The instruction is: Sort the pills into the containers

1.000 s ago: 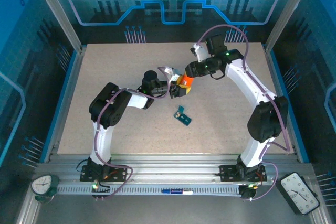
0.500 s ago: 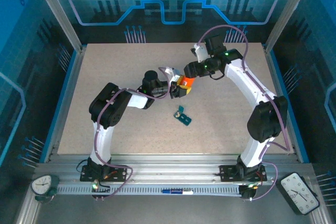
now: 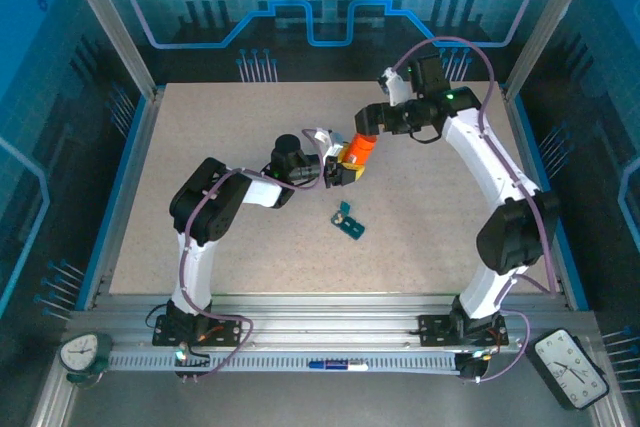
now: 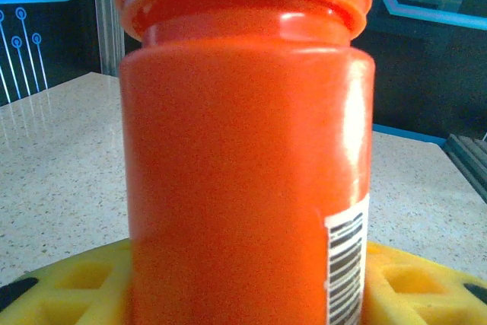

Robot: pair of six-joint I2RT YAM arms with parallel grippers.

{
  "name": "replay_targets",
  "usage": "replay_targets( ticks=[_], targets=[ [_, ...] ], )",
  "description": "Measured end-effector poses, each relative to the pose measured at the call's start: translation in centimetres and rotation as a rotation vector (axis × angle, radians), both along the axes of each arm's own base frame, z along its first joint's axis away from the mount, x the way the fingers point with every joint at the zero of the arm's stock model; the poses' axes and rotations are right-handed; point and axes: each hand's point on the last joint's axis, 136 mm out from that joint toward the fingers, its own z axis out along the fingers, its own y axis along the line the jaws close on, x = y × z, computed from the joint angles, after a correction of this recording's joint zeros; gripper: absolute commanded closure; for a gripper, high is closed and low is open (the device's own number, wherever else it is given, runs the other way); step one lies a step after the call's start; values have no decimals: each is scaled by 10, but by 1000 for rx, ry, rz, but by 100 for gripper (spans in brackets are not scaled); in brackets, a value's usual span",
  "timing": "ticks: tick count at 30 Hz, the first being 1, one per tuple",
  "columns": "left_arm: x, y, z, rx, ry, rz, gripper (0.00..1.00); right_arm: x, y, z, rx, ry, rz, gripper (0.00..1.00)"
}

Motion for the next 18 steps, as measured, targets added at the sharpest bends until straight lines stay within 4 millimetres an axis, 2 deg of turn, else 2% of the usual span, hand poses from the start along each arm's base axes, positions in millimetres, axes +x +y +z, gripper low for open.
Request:
replay_targets(
  ticks=[5,18],
  targets=[
    [-2,0,0,5,-16,-15,100,0,-10,5,-19,-45,18,17],
    [-7,-2,-5,16,2,-44,100,-9,1,-10,-30,-23,113,17]
  ],
)
